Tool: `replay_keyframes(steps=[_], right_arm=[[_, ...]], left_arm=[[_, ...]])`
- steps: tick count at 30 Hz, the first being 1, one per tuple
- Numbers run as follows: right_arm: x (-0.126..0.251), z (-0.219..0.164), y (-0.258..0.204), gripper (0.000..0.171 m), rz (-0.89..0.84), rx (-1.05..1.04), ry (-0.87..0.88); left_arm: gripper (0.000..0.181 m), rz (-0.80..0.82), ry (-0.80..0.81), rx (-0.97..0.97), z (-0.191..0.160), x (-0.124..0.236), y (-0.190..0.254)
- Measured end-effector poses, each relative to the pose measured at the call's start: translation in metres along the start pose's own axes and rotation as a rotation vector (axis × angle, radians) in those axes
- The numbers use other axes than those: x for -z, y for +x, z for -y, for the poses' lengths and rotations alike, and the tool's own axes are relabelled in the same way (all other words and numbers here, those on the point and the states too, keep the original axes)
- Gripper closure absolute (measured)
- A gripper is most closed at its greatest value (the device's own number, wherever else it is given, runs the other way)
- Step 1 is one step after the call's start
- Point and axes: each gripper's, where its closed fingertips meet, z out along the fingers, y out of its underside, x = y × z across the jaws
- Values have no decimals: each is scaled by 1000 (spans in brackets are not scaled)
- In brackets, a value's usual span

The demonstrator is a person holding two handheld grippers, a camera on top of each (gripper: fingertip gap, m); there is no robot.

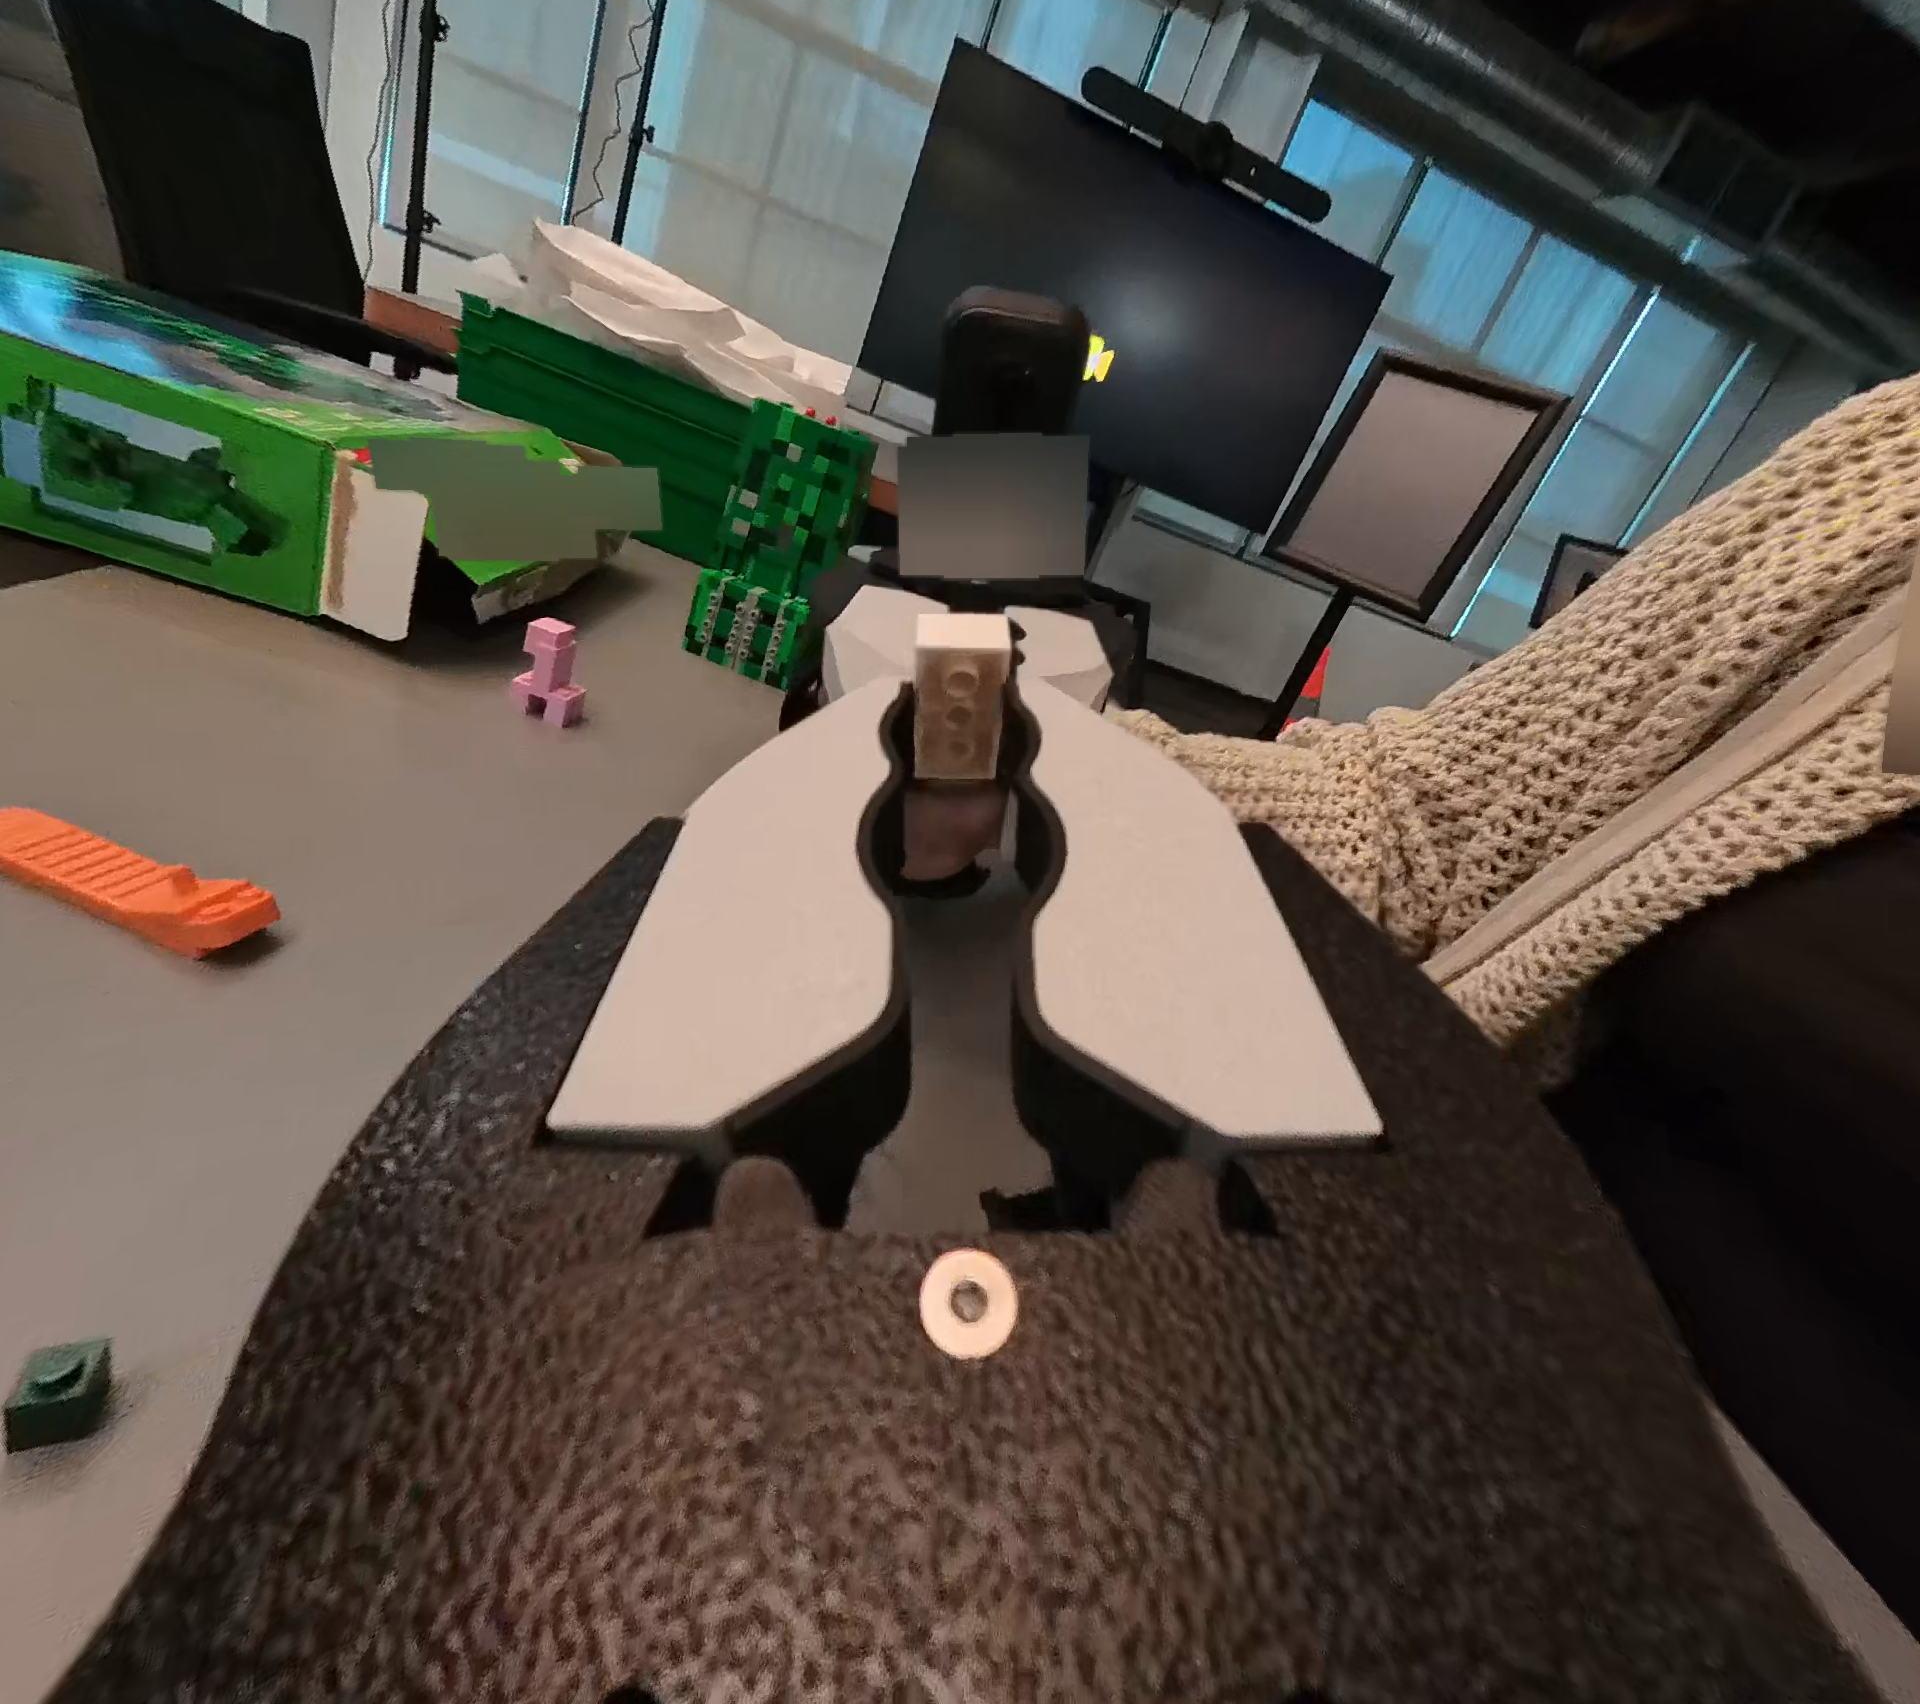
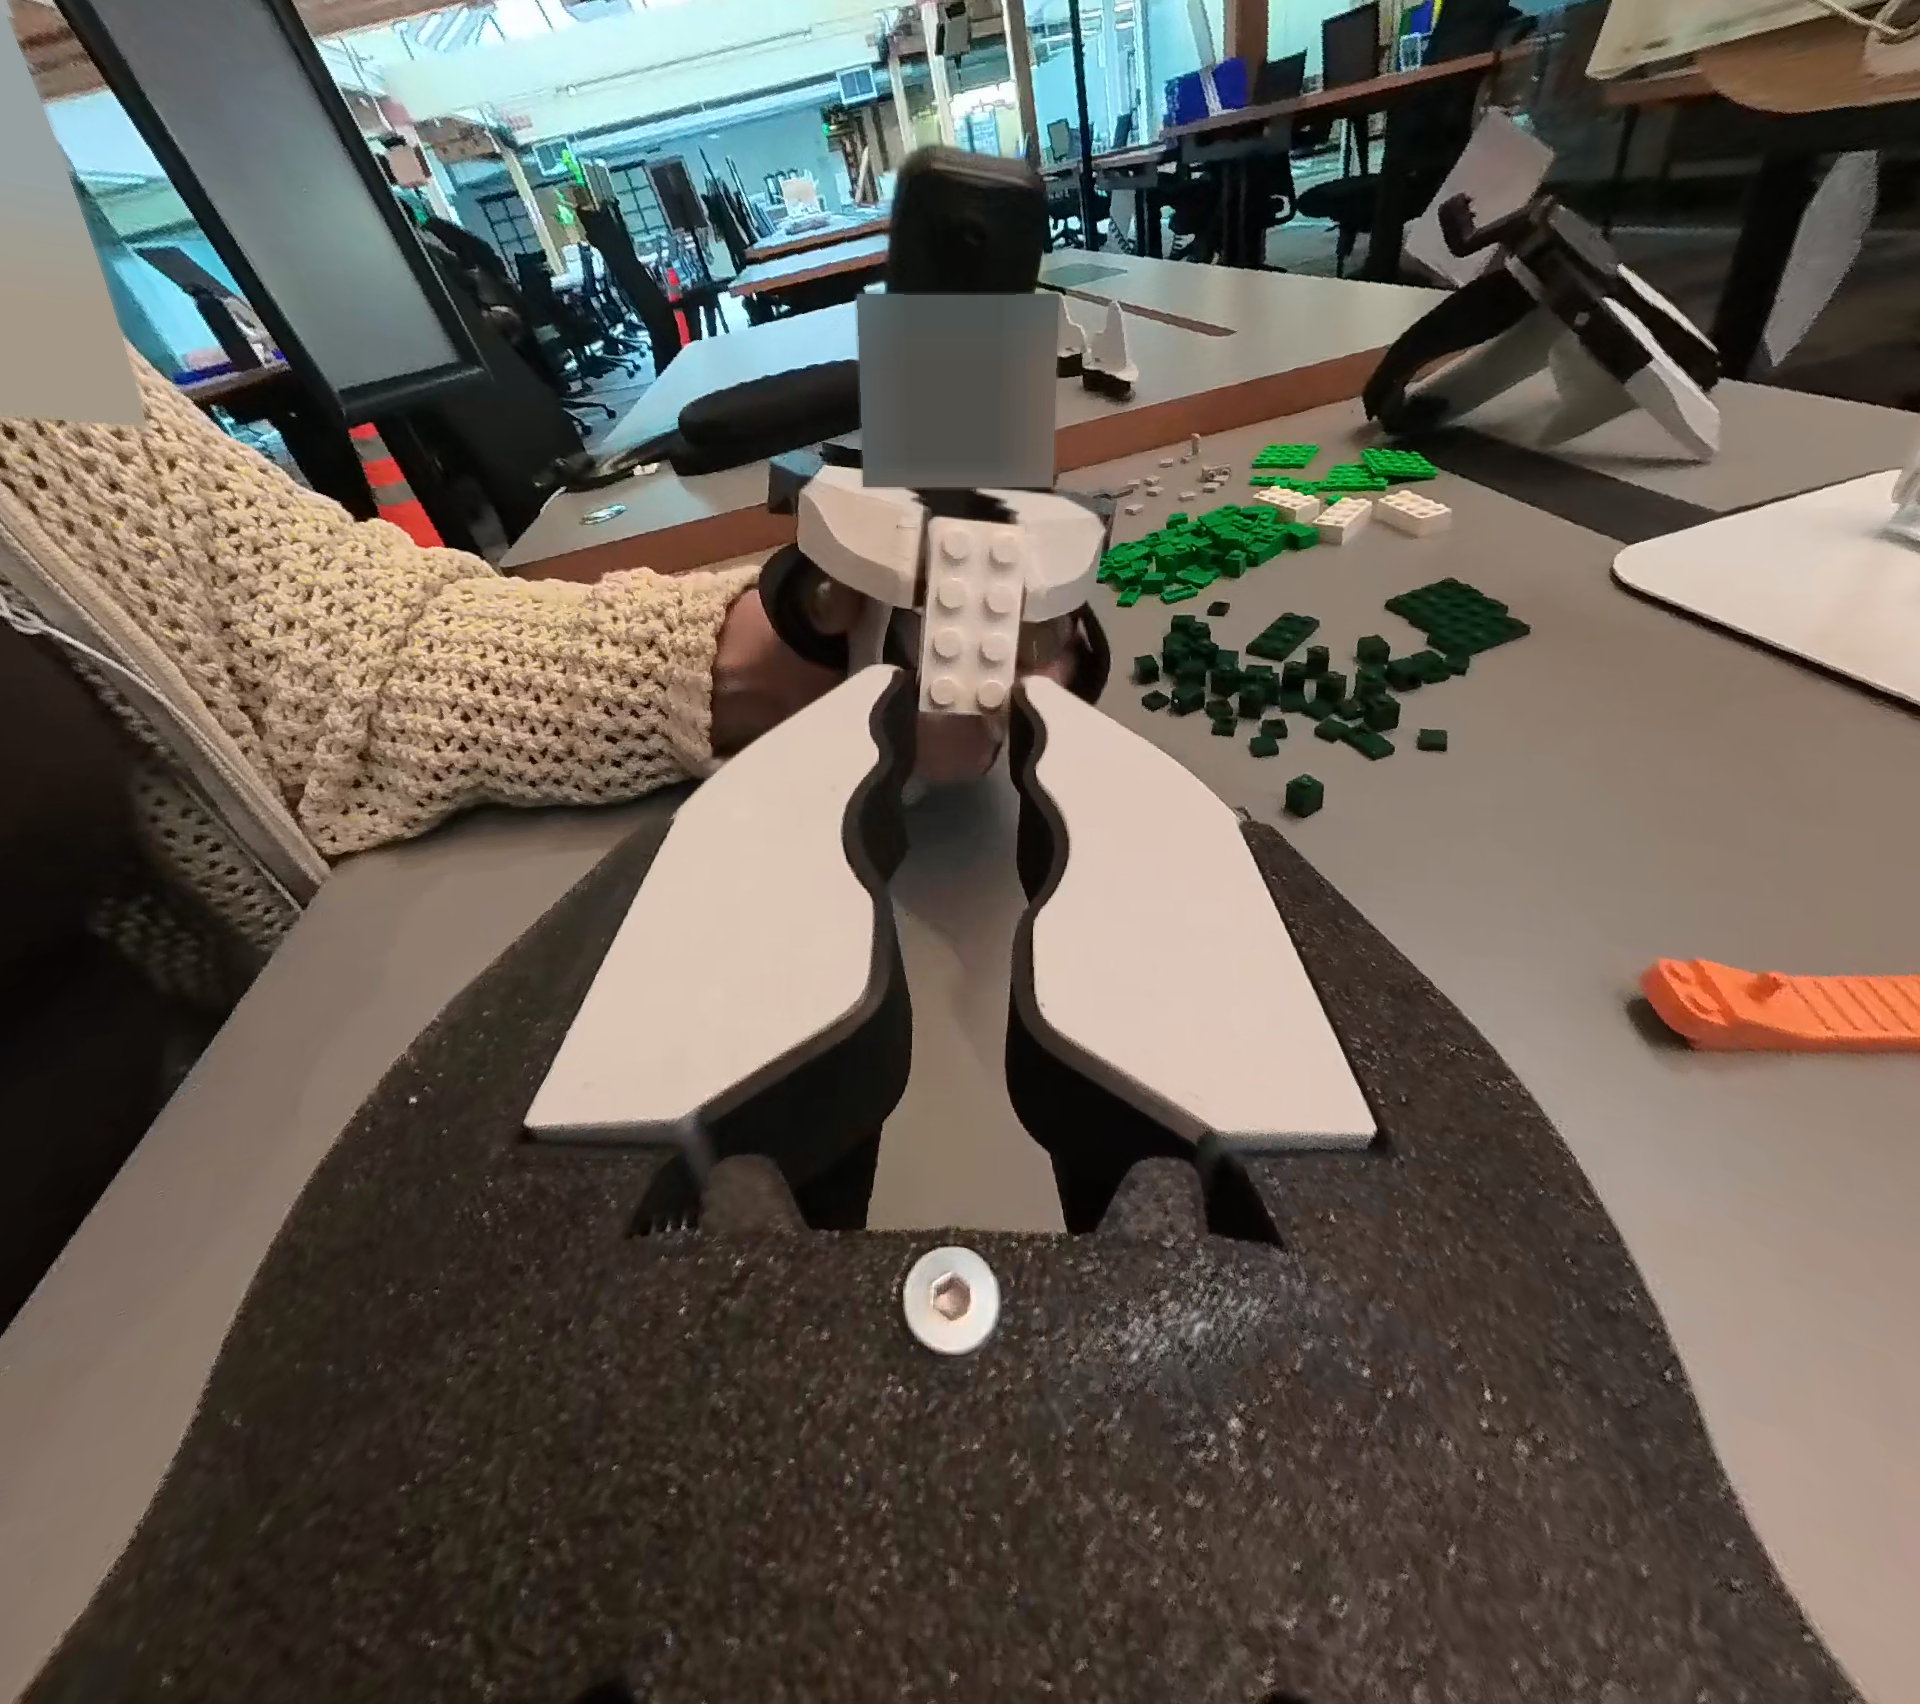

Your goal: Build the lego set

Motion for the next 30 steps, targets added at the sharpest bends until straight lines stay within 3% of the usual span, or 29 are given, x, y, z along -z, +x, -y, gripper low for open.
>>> replay_keyframes(steps=[3, 5, 11, 25, 28, 30], right_arm=[[-2, 0, -3, 155, 7, 12, 3], [-3, 1, -3, 155, 0, 18, 7], [-1, 6, -3, 155, 8, 3, 38], [-2, 6, -3, 154, 0, 24, 44], [12, -1, 10, 129, -94, 143, -83], [34, -14, 29, 123, -201, 238, -240]], left_arm=[[157, -6, -12, 17, -4, -3, 0], [164, -20, -5, 0, -4, -4, 3], [157, -29, 65, -8, 5, -2, 5], [166, -18, 54, -11, 5, -1, 3], [166, -17, 48, 17, 5, 2, 0], [166, -31, 48, 41, 4, 4, -1]])
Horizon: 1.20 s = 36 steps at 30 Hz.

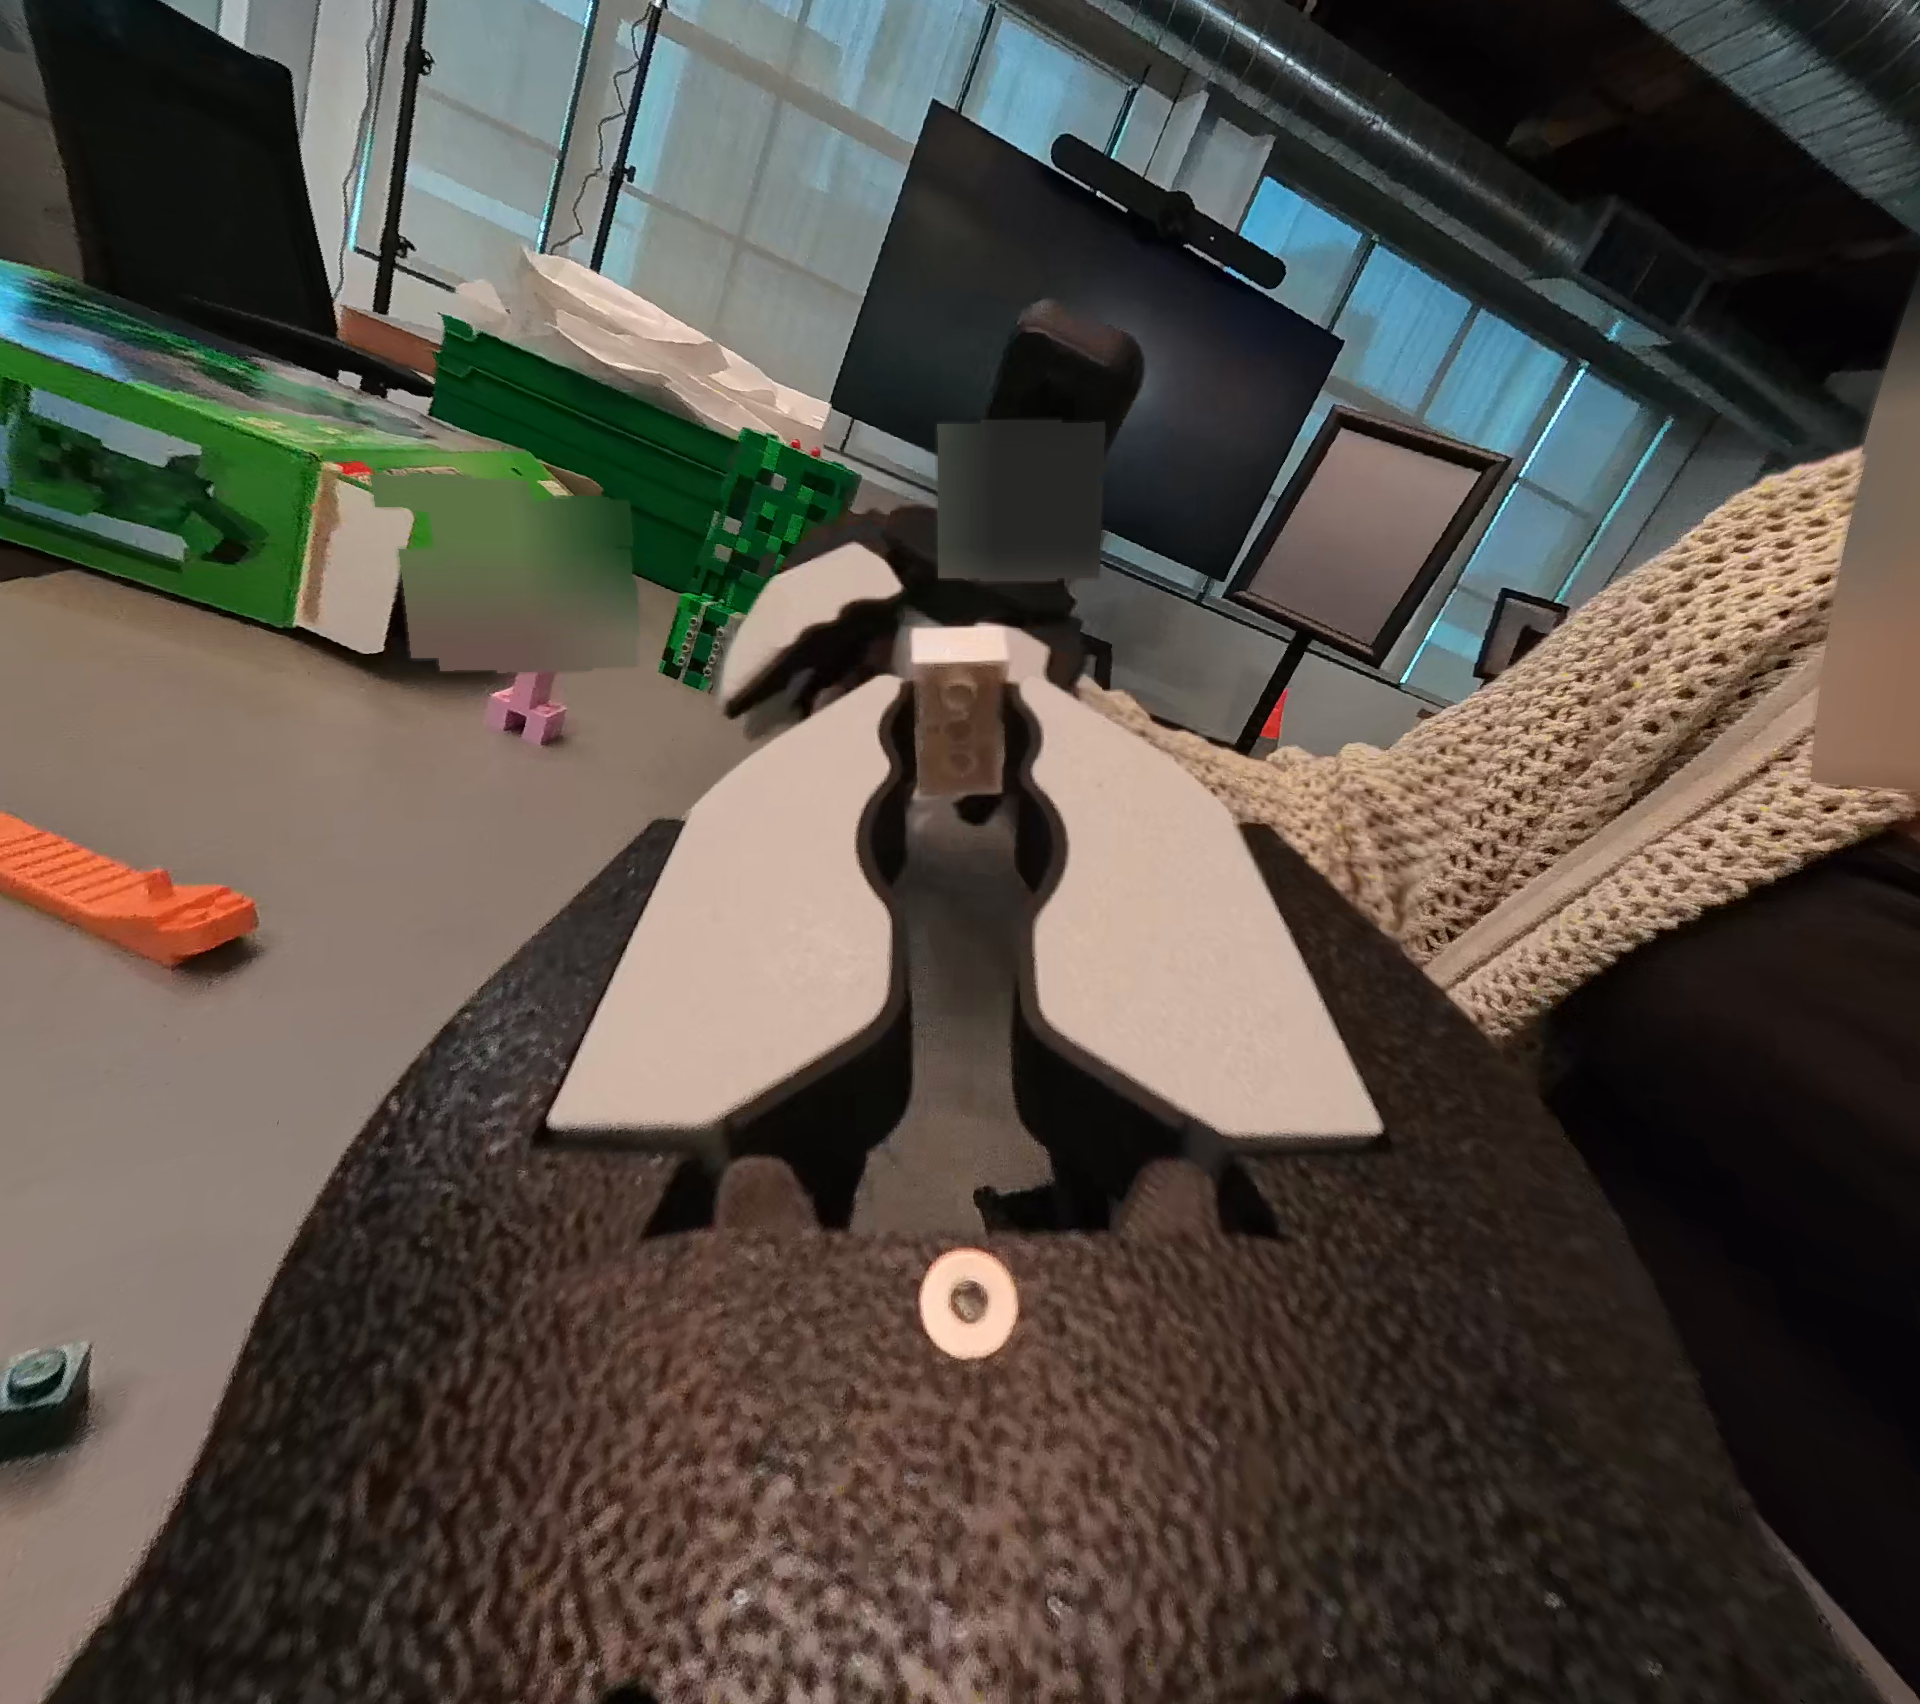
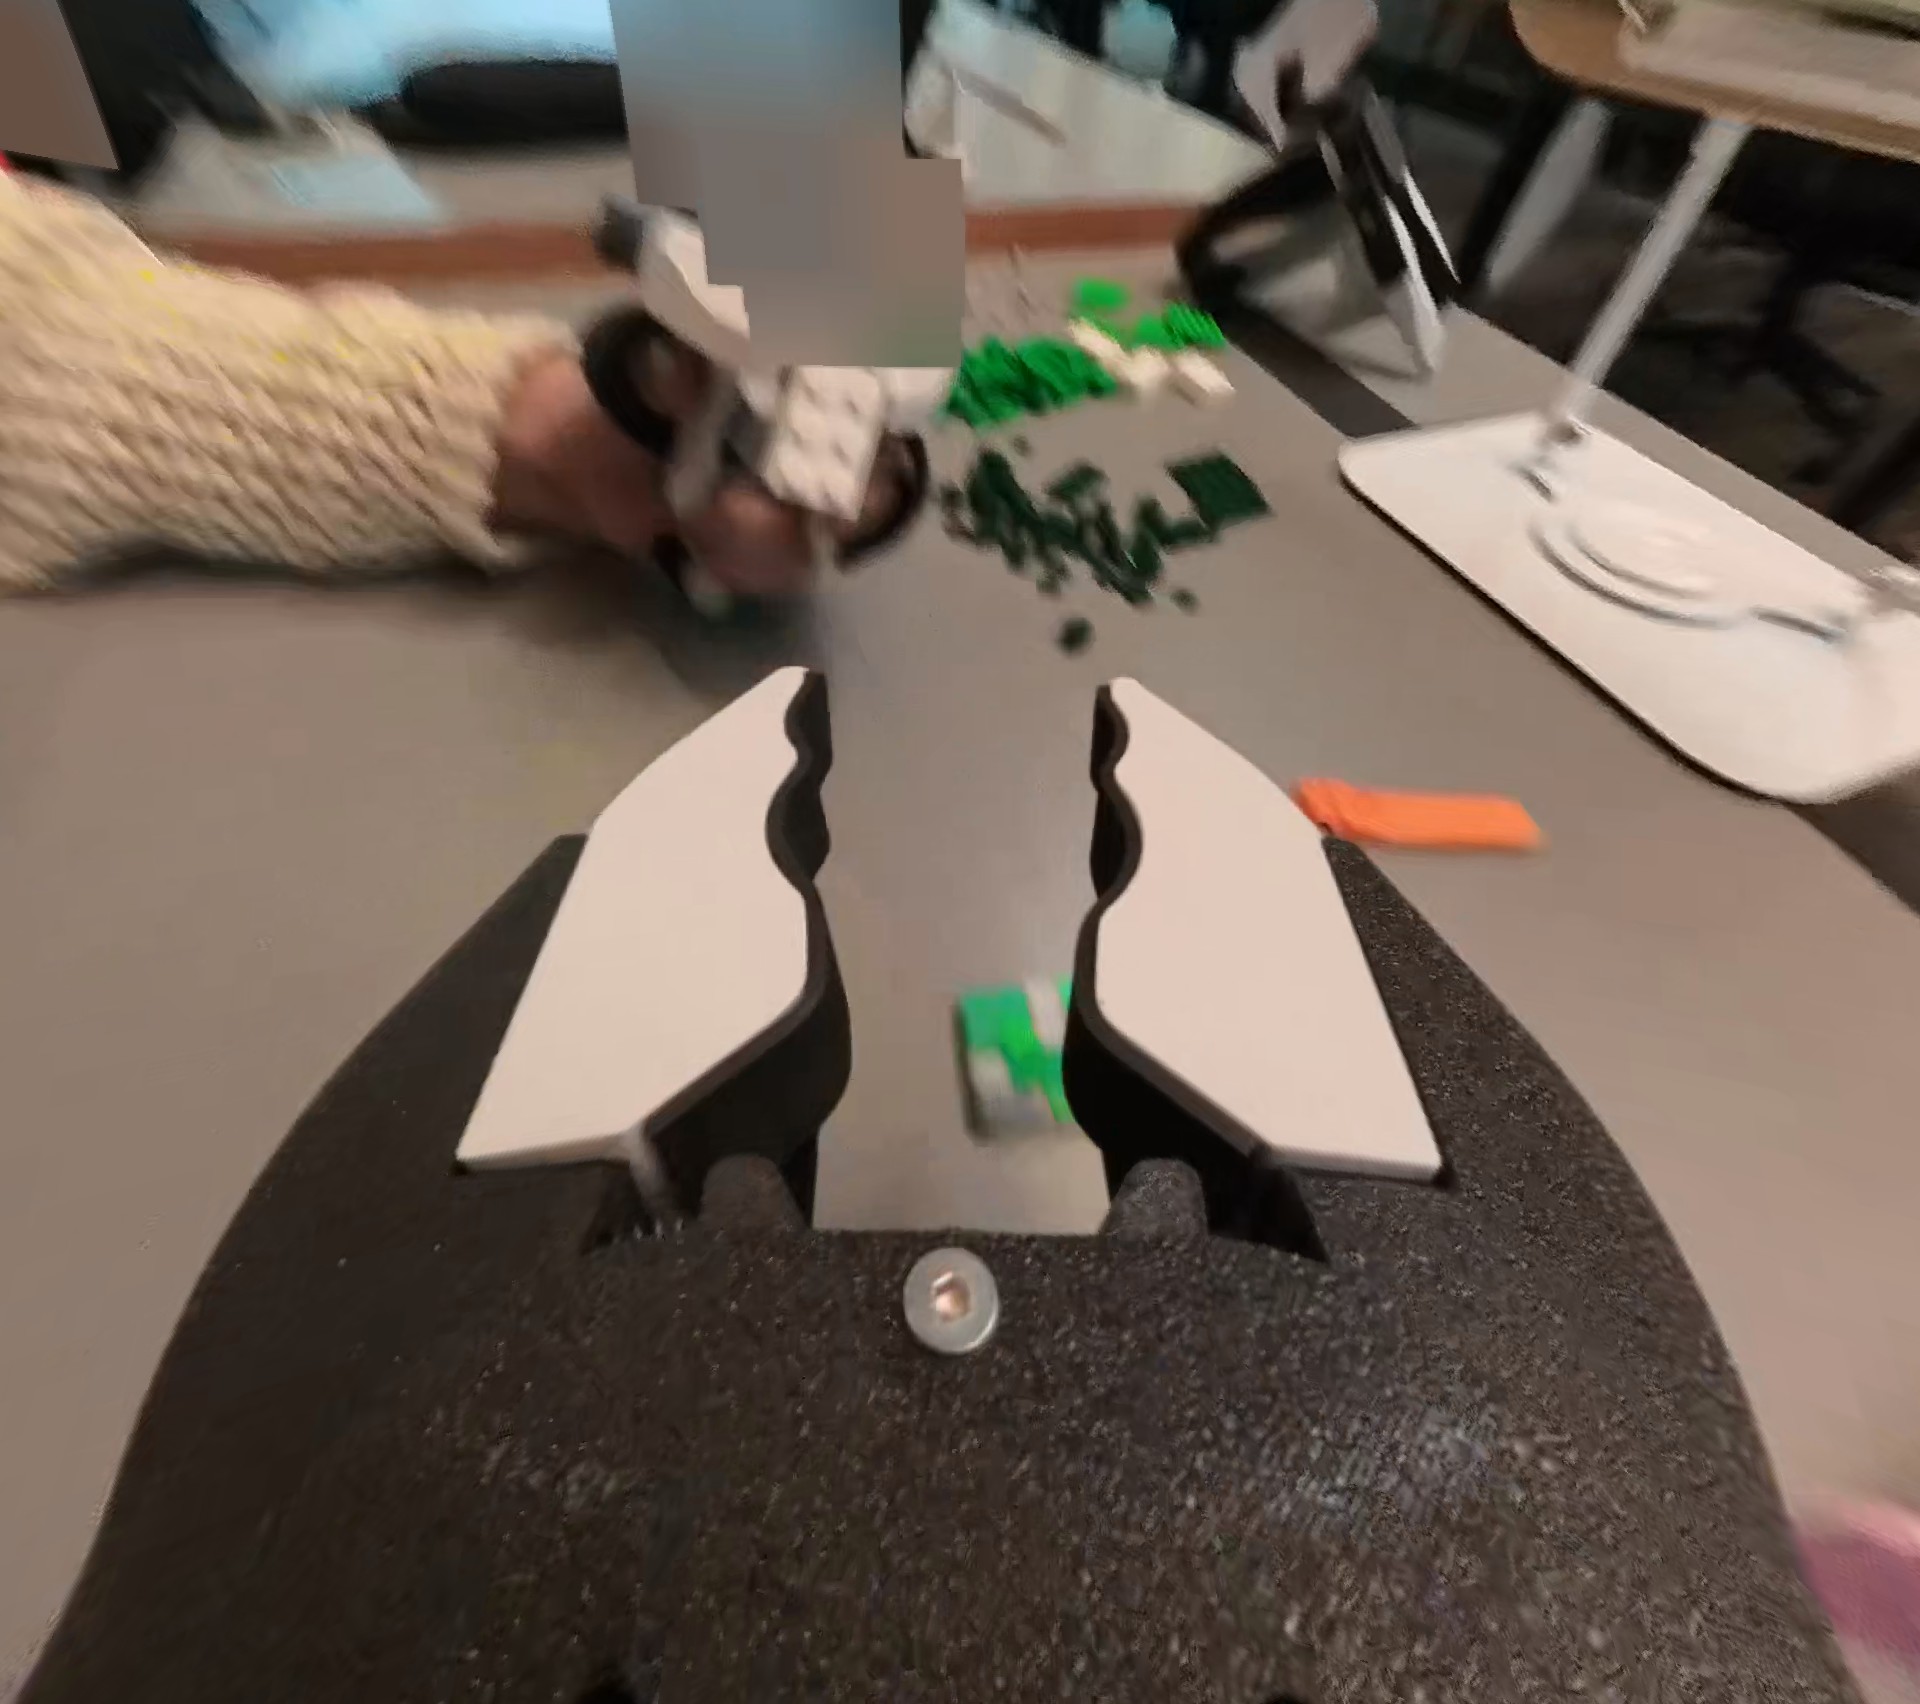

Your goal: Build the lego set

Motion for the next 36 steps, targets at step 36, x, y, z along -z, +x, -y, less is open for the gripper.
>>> replay_keyframes(steps=[36], right_arm=[[-5, 5, 2, 139, -6, -188, 13]], left_arm=[[166, 36, 63, -95, 4, 3, -4]])
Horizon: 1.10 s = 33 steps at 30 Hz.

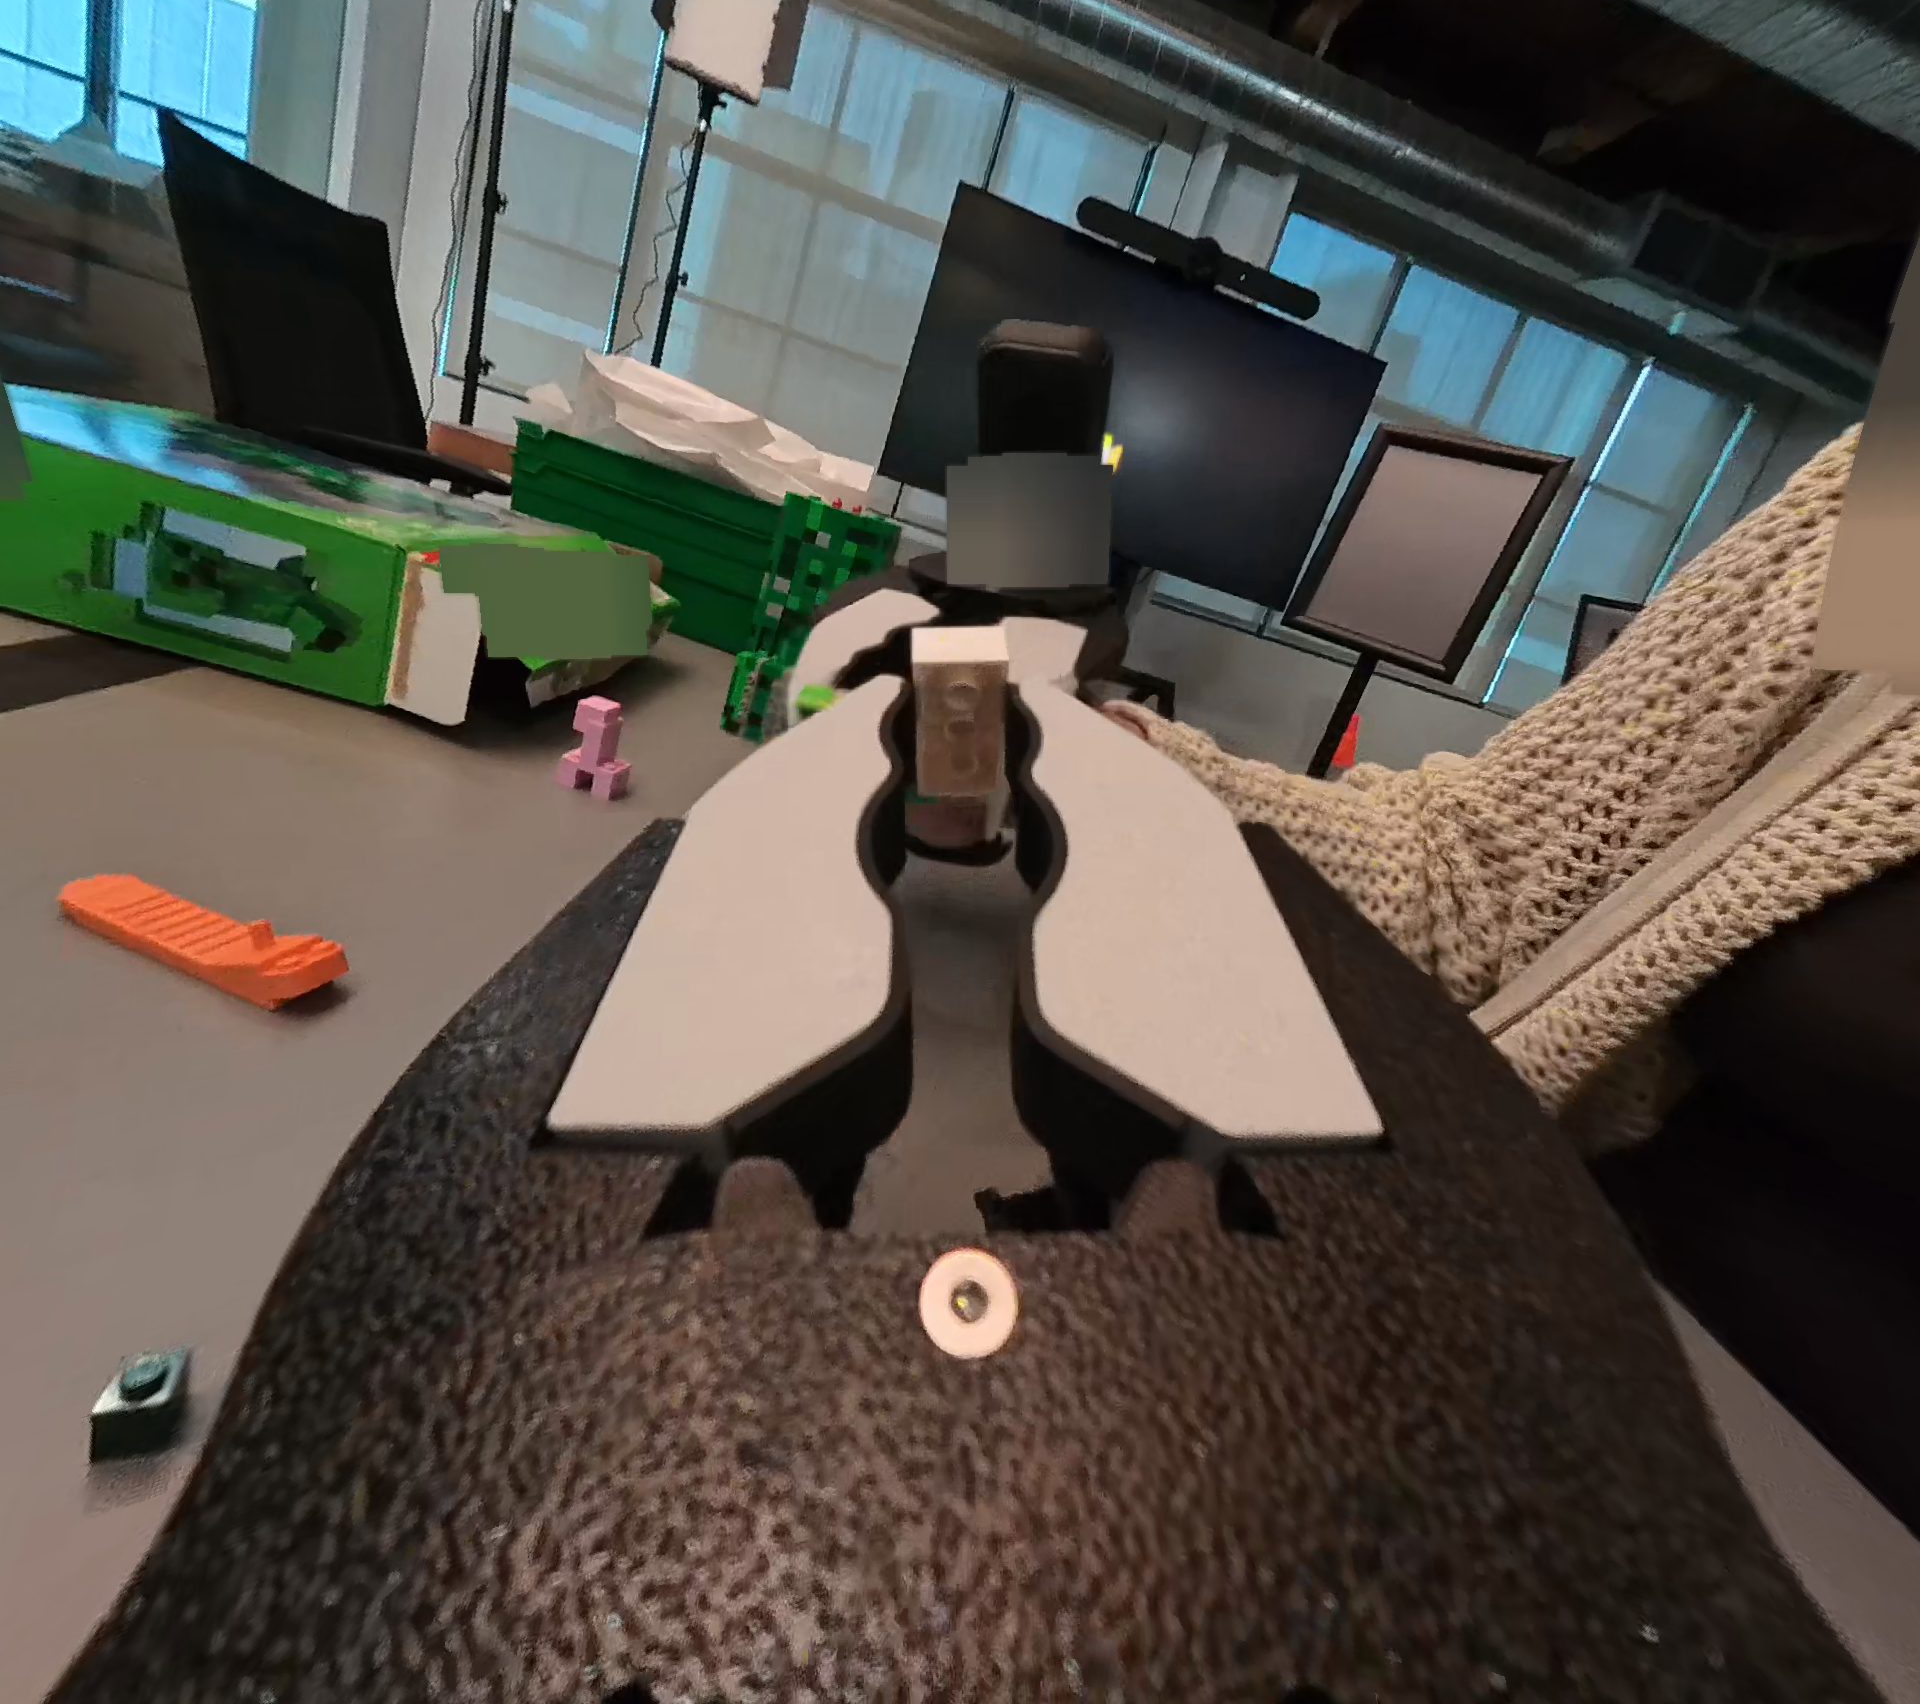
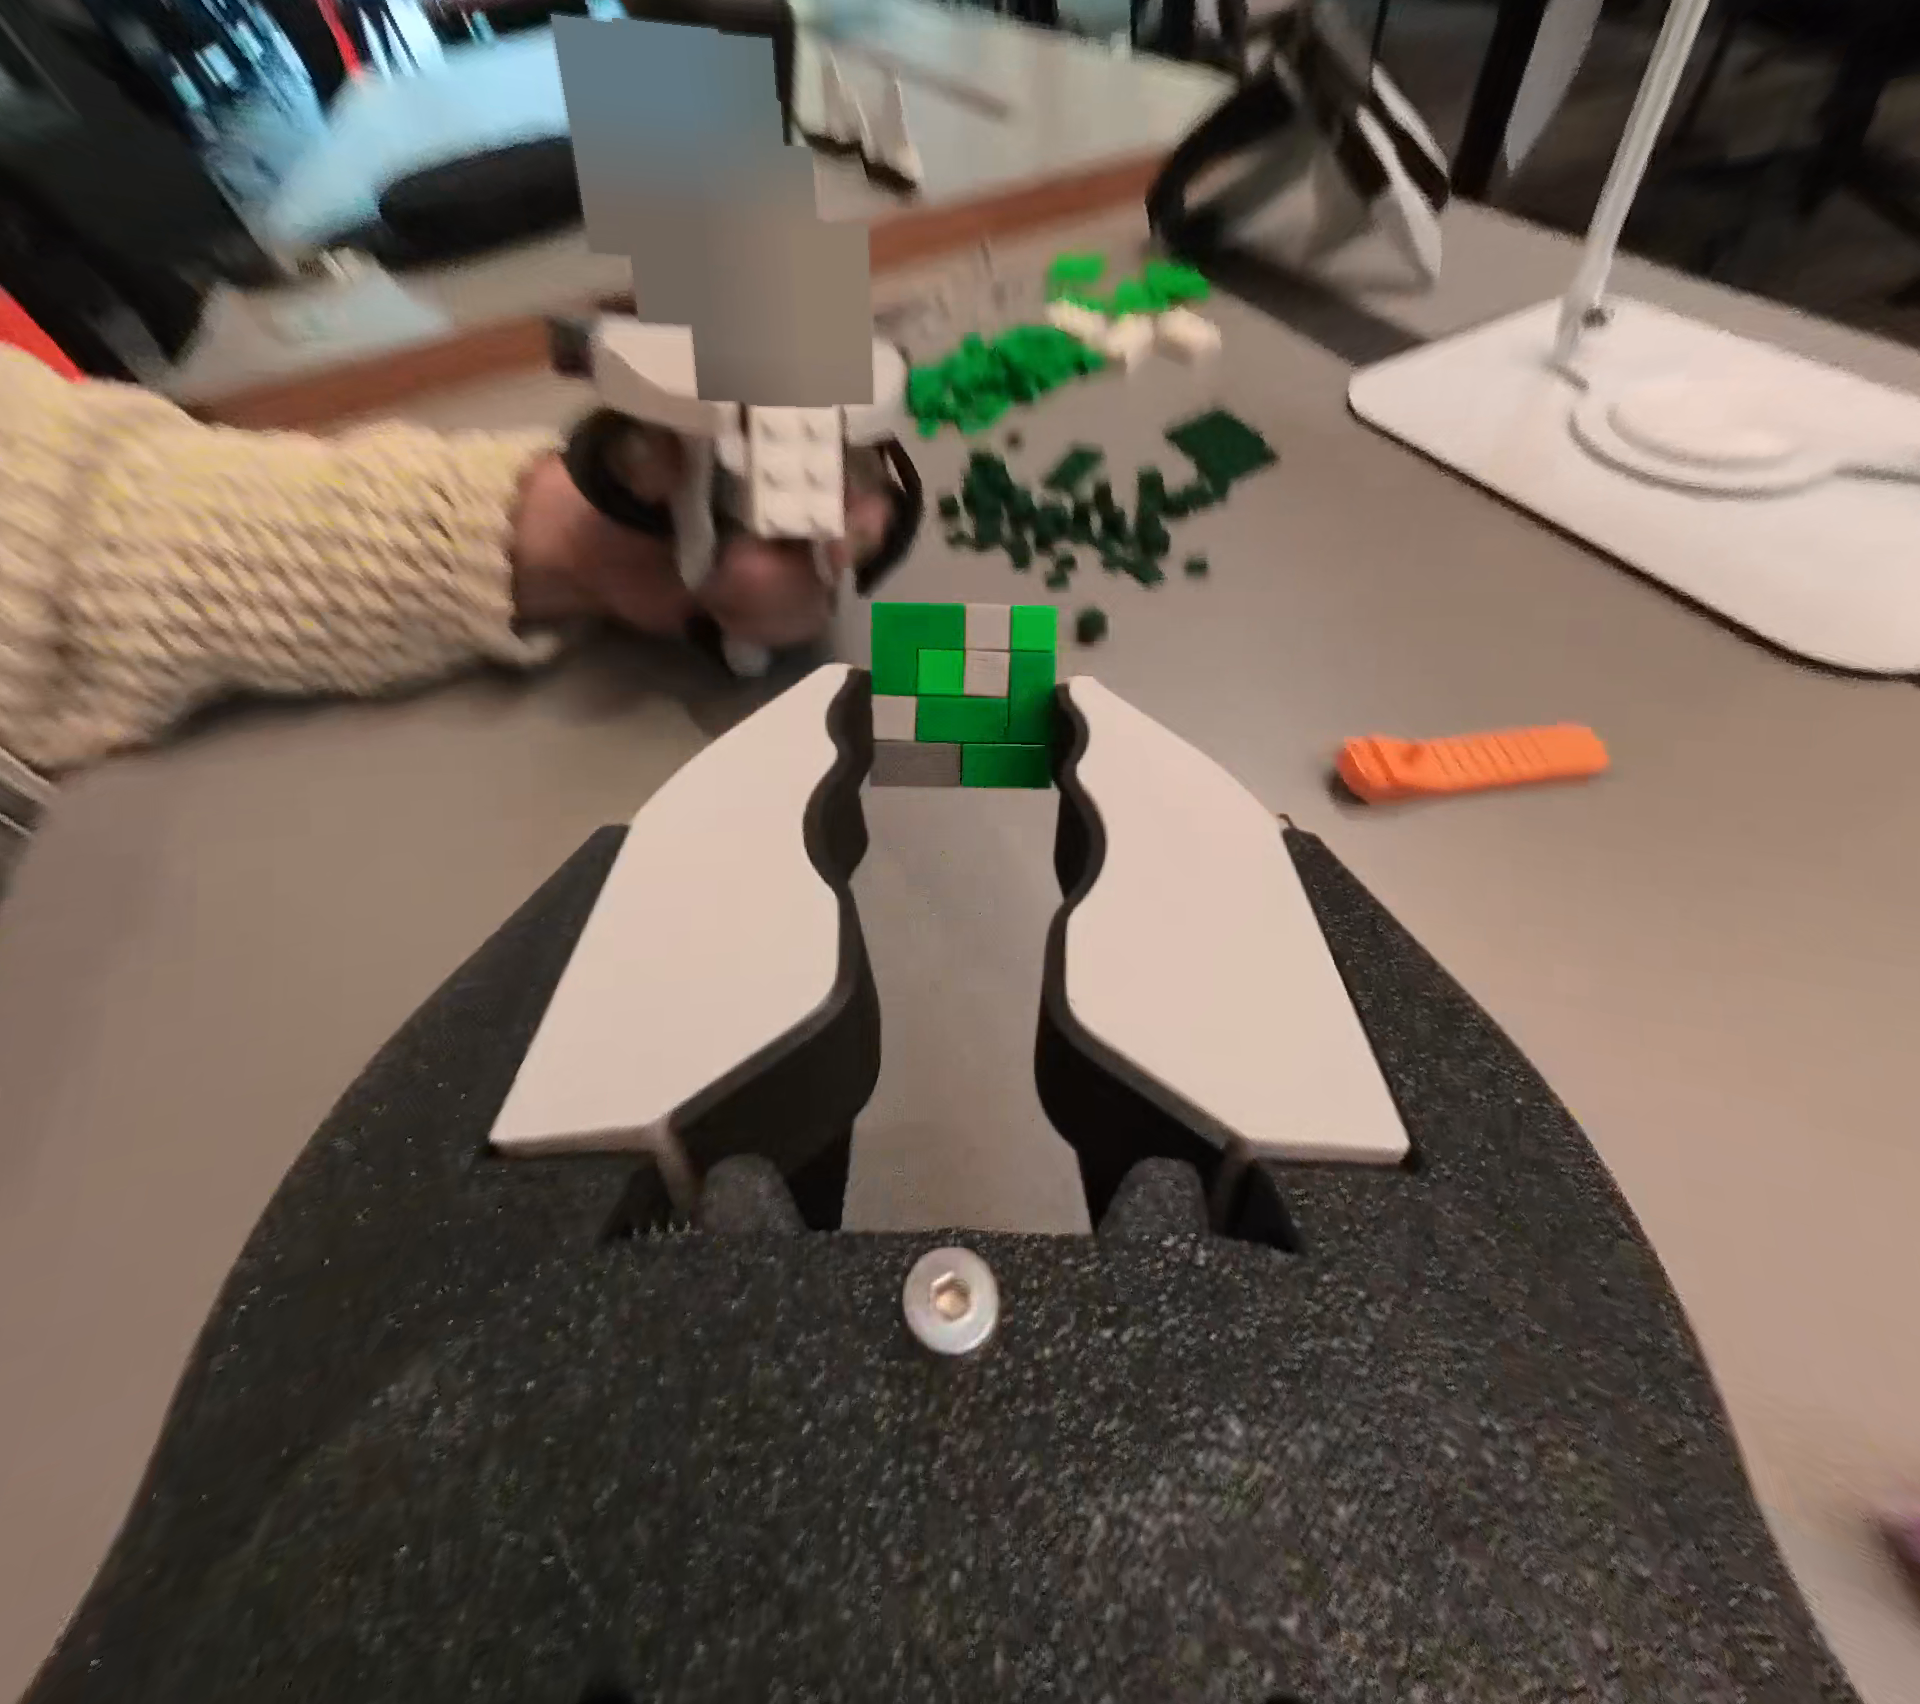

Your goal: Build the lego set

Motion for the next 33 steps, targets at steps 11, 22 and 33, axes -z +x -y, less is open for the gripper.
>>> replay_keyframes(steps=[11, 22, 33], right_arm=[[-1, 29, -33, 139, 171, -177, 215], [-5, 22, -41, 139, 217, -175, 191], [3, 31, -40, 139, 465, -494, 357]], left_arm=[[166, -66, -19, 36, -6, -7, 10], [166, -104, -38, 40, -10, -10, 16], [166, -96, -39, 76, -10, -11, 13]])
